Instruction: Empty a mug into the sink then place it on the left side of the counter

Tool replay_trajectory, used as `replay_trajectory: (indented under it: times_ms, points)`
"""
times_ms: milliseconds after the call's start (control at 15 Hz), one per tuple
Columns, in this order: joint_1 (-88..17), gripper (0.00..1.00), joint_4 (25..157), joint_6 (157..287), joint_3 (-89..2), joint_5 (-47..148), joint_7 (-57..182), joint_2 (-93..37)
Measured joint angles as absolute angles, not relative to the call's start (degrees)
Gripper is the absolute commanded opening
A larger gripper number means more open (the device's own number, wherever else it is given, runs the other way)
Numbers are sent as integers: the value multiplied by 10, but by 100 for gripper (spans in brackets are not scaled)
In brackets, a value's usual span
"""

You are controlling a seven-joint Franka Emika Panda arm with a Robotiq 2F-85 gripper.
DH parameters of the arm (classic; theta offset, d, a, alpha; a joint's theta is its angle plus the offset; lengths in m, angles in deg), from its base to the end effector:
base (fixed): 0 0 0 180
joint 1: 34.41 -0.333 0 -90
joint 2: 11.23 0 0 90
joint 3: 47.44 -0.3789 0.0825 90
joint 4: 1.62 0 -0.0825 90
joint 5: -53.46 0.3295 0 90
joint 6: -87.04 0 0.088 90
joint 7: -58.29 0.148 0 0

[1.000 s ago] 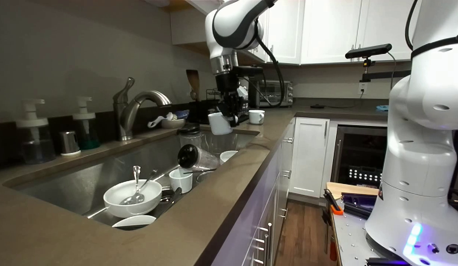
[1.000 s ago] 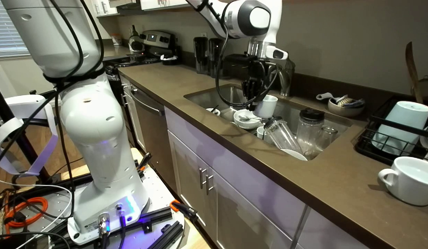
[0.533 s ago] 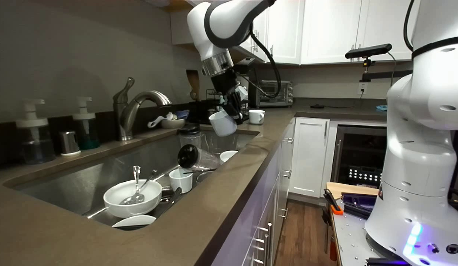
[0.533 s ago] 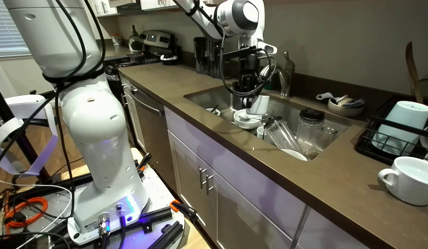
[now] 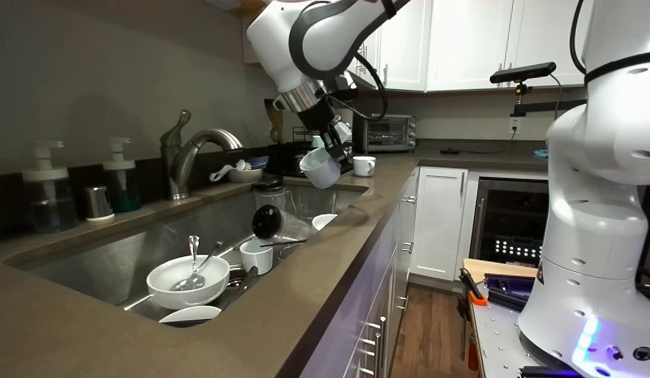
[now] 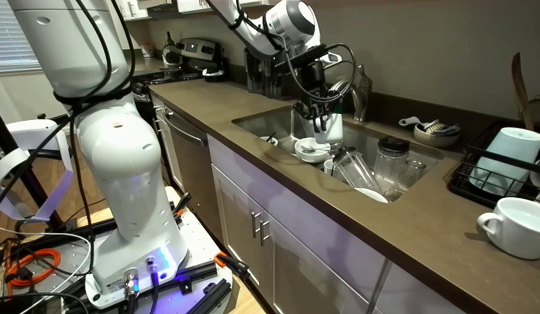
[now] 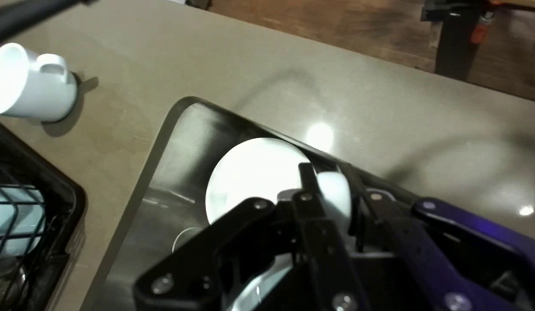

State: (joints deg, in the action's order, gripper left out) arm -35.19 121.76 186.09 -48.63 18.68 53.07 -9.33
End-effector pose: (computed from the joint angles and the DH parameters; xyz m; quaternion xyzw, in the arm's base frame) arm 0.4335 -0.0605 0.4625 0.9276 0.1619 -0.1935 0.2753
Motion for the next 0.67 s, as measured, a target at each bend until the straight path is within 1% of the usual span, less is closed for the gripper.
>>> replay_trajectory:
  times_ms: [667]
  points:
    - [-392, 4, 1241, 1826, -519, -25, 513, -142]
